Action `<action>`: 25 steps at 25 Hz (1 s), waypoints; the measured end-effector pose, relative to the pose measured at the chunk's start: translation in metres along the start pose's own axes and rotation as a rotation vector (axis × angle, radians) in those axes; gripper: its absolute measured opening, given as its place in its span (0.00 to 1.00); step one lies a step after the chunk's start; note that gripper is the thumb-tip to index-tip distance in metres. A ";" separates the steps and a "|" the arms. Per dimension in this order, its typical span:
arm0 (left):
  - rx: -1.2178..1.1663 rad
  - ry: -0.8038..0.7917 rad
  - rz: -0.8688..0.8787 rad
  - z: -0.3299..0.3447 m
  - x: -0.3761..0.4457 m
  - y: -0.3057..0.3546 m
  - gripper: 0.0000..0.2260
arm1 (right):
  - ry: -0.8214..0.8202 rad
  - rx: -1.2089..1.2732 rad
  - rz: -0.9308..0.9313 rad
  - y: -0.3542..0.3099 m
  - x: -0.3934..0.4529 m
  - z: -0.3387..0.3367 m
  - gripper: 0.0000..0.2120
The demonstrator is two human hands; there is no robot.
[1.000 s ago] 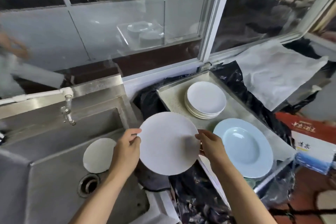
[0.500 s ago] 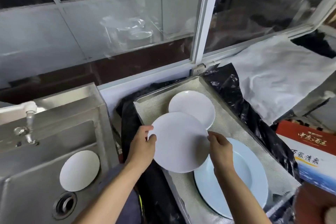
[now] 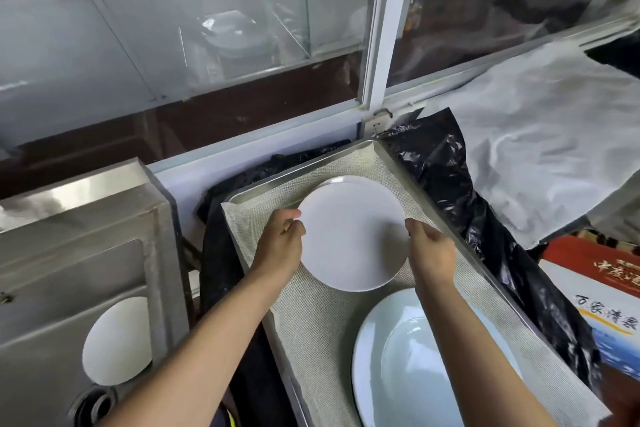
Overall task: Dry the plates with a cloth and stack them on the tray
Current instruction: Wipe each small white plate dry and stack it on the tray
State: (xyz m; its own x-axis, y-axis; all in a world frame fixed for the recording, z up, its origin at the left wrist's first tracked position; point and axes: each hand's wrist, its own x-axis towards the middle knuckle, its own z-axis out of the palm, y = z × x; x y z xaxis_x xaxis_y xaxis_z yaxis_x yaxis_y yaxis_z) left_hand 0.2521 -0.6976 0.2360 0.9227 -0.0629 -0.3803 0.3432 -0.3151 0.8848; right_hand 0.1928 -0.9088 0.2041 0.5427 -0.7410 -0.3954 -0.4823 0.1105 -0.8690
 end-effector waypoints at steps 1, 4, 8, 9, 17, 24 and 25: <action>0.004 0.009 0.001 0.003 0.004 0.002 0.17 | 0.006 -0.013 -0.009 -0.001 0.004 0.001 0.11; 0.060 0.001 0.029 0.011 0.010 0.005 0.22 | 0.003 -0.049 -0.075 -0.004 0.012 0.005 0.07; 0.114 -0.045 0.042 0.019 0.010 0.004 0.23 | 0.006 -0.064 -0.119 -0.007 0.017 0.010 0.13; 0.127 -0.049 0.044 0.019 0.011 0.002 0.23 | 0.012 -0.067 -0.117 -0.006 0.018 0.011 0.15; 0.204 -0.087 0.080 0.013 0.013 -0.009 0.16 | -0.059 -0.204 -0.173 0.001 0.020 0.010 0.16; 0.342 -0.087 0.203 -0.007 -0.011 -0.007 0.13 | -0.038 -0.213 -0.398 -0.006 -0.021 0.015 0.20; 0.358 -0.084 0.231 -0.013 -0.019 -0.006 0.13 | -0.057 -0.191 -0.408 -0.007 -0.031 0.018 0.18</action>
State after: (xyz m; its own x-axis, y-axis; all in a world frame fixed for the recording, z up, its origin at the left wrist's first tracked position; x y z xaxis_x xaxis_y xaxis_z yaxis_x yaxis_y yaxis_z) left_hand 0.2348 -0.6818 0.2412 0.9457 -0.2419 -0.2171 0.0337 -0.5912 0.8058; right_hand 0.1916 -0.8750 0.2167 0.7492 -0.6603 -0.0526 -0.3366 -0.3110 -0.8888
